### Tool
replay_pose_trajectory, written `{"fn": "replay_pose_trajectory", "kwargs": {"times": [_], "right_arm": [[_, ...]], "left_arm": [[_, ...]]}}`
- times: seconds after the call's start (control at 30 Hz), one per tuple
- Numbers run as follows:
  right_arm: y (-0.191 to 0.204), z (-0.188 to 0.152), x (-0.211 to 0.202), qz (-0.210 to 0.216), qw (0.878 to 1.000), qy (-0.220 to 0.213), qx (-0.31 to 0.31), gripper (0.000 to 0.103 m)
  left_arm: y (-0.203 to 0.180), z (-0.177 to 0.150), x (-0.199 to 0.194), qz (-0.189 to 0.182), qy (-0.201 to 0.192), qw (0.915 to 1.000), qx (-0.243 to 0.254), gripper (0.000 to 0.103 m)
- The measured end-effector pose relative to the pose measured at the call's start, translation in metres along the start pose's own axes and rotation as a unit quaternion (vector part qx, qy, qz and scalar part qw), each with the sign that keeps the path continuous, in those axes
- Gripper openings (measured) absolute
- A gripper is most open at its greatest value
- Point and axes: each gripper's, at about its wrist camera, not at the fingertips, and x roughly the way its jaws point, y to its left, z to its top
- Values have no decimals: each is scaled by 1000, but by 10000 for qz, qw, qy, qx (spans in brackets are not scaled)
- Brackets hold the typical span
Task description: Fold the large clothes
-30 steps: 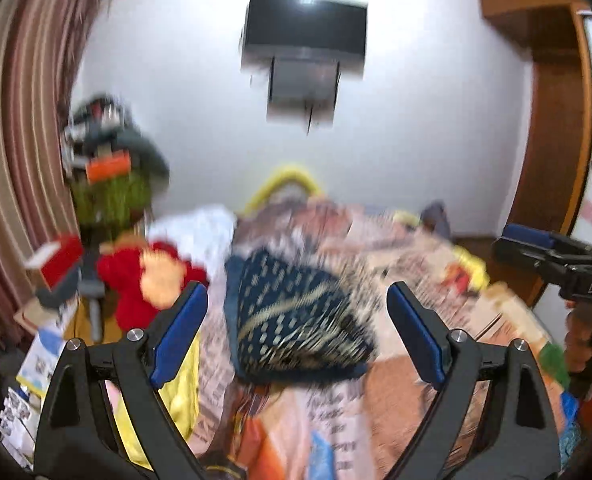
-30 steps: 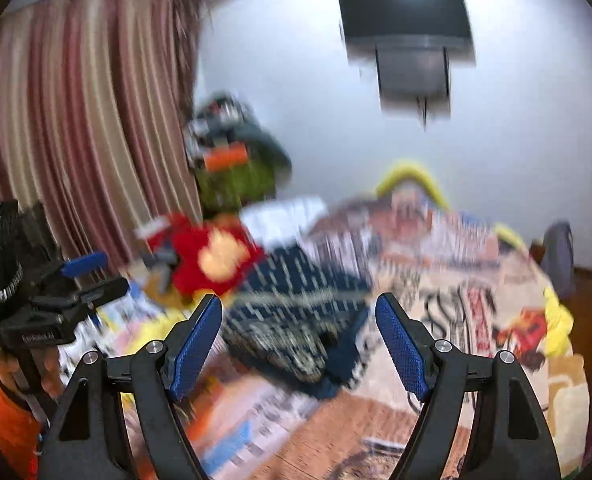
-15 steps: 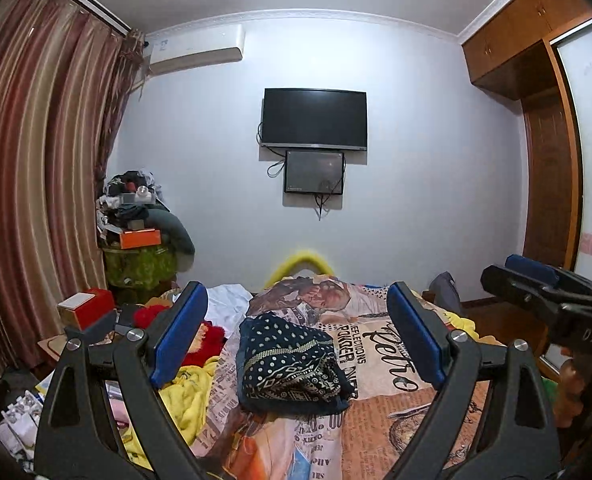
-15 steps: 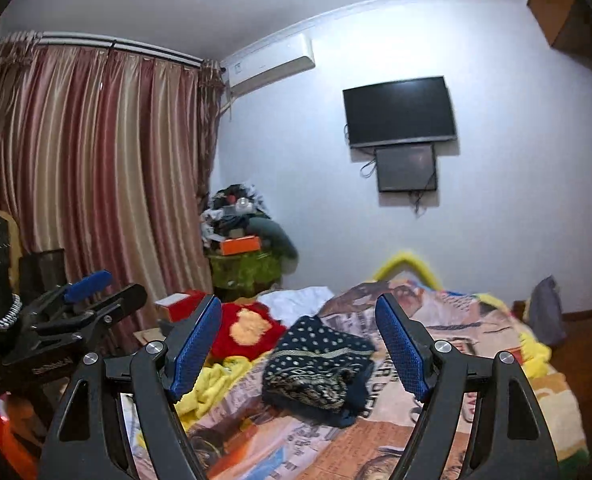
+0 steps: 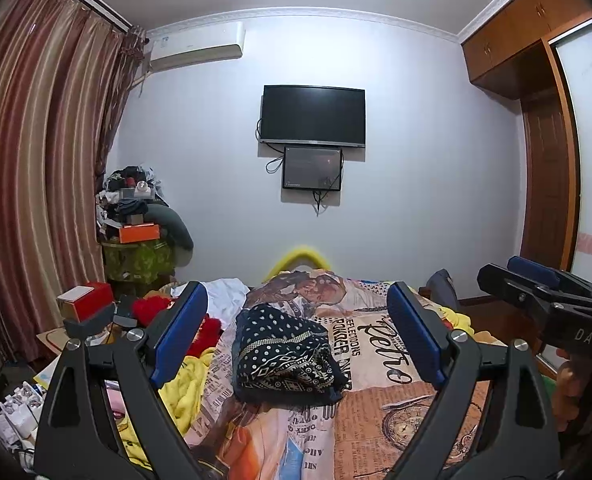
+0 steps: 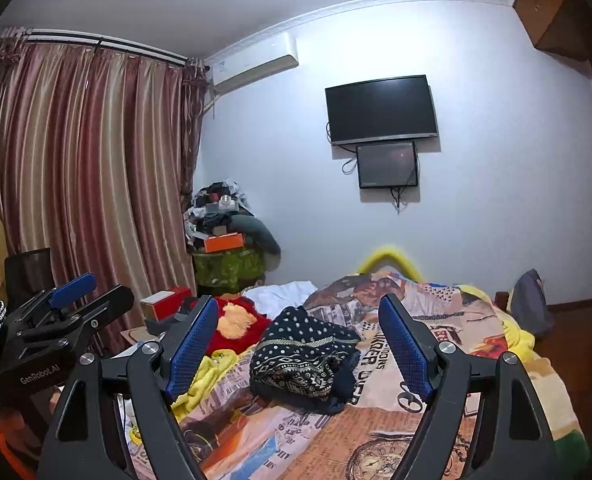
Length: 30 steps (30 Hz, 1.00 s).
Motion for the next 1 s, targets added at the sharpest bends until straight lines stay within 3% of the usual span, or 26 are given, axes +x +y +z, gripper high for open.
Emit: {"fn": "replay_pose_trajectory", "kwargs": {"times": [1.0], "right_arm": [[-7, -4, 9, -31, 9999, 144, 57, 81]], "left_arm": [[4, -13, 20, 25, 241, 9997, -33, 92]]}}
